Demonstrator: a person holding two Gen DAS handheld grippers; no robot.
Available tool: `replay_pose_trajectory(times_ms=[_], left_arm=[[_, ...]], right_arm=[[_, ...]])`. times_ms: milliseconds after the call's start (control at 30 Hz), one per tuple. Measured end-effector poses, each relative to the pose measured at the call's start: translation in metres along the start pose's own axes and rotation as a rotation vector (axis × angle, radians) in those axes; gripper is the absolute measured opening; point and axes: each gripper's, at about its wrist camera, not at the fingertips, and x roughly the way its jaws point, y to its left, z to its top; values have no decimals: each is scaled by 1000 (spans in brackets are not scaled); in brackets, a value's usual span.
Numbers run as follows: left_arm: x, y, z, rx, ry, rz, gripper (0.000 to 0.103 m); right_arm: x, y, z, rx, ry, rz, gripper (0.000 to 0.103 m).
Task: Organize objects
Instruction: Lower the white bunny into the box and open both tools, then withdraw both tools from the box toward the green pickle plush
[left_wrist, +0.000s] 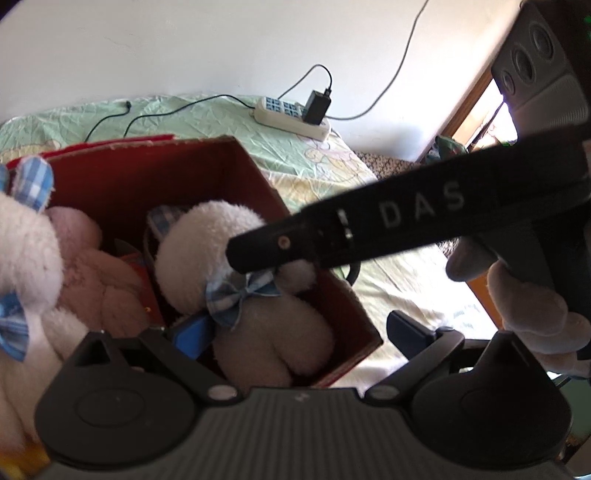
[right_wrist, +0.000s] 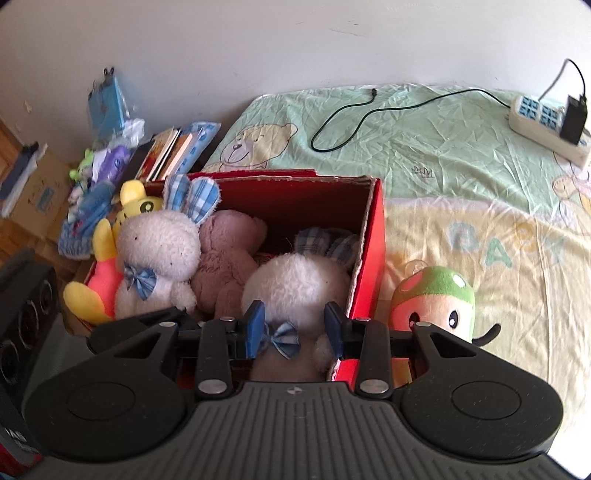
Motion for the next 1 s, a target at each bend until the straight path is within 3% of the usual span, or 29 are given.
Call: replay_pose_trajectory(times_ms=[500, 1000], left_arm=[[-28, -23, -4, 56, -21, 136, 99], [-50, -37, -7, 37, 3, 291, 101]], right_arm=[[-19, -10, -27, 138, -117, 57, 38], [-49, -1, -56, 190, -226, -33, 38]])
